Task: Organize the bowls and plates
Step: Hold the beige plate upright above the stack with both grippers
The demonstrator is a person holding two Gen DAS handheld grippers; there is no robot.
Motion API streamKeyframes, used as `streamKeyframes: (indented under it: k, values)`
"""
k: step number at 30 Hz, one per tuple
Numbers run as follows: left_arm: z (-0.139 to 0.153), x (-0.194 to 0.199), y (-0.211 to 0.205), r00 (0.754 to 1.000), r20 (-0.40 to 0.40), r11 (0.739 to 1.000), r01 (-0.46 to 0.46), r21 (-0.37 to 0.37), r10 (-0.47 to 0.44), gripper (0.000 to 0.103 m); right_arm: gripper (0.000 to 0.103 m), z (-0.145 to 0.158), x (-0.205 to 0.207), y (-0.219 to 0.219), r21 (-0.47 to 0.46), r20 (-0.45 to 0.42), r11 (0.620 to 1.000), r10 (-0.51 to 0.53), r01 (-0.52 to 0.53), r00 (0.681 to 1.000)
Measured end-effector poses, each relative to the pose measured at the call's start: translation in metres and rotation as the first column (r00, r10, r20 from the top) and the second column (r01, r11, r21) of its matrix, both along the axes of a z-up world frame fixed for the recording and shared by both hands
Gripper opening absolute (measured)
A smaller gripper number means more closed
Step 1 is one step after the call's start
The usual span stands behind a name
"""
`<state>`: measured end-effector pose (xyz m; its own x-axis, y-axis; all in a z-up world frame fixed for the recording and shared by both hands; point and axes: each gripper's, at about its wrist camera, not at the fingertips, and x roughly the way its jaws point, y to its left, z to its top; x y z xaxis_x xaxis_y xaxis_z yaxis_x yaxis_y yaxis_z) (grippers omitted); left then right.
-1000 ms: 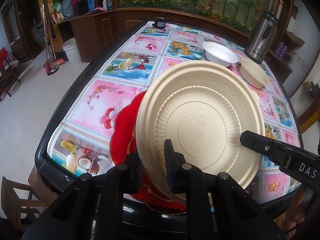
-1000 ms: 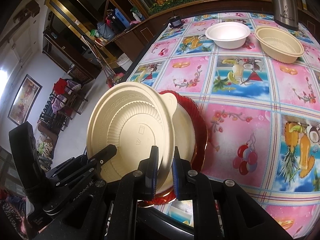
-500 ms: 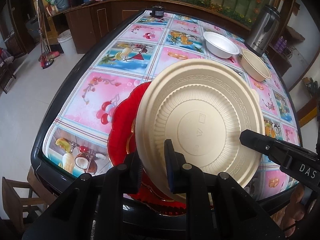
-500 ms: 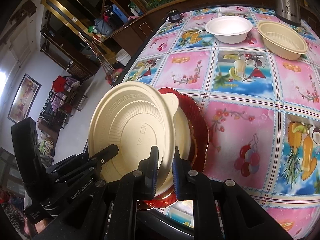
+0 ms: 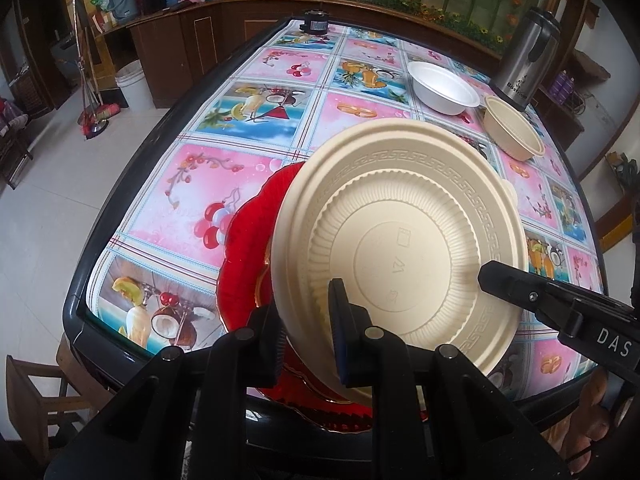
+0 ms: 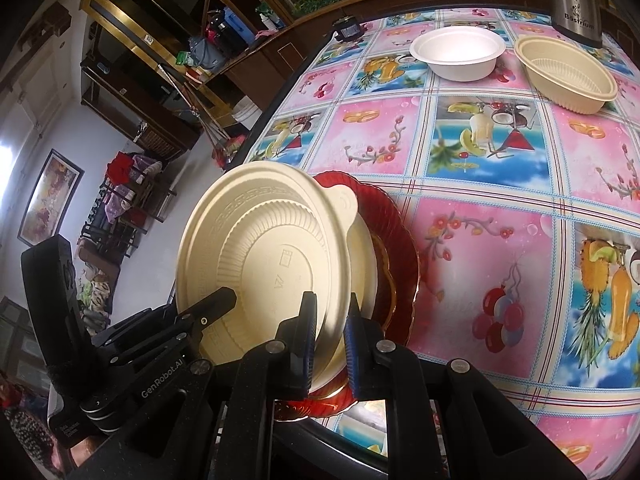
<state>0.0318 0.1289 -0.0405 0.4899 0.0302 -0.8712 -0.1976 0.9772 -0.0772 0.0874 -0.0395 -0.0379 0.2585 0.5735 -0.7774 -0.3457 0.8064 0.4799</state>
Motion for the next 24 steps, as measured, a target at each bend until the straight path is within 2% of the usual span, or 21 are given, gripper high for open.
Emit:
streamKeyframes:
  k: [24]
  values:
    - [0.0042,-0.0051,-0.0056,1.0,0.025,0.999,0.013,0.033,-0.014,0.017,0.016,-0.001,-0.0023,-0.0032,-0.005,-0.007,1.0,0.0,0.0,1.0]
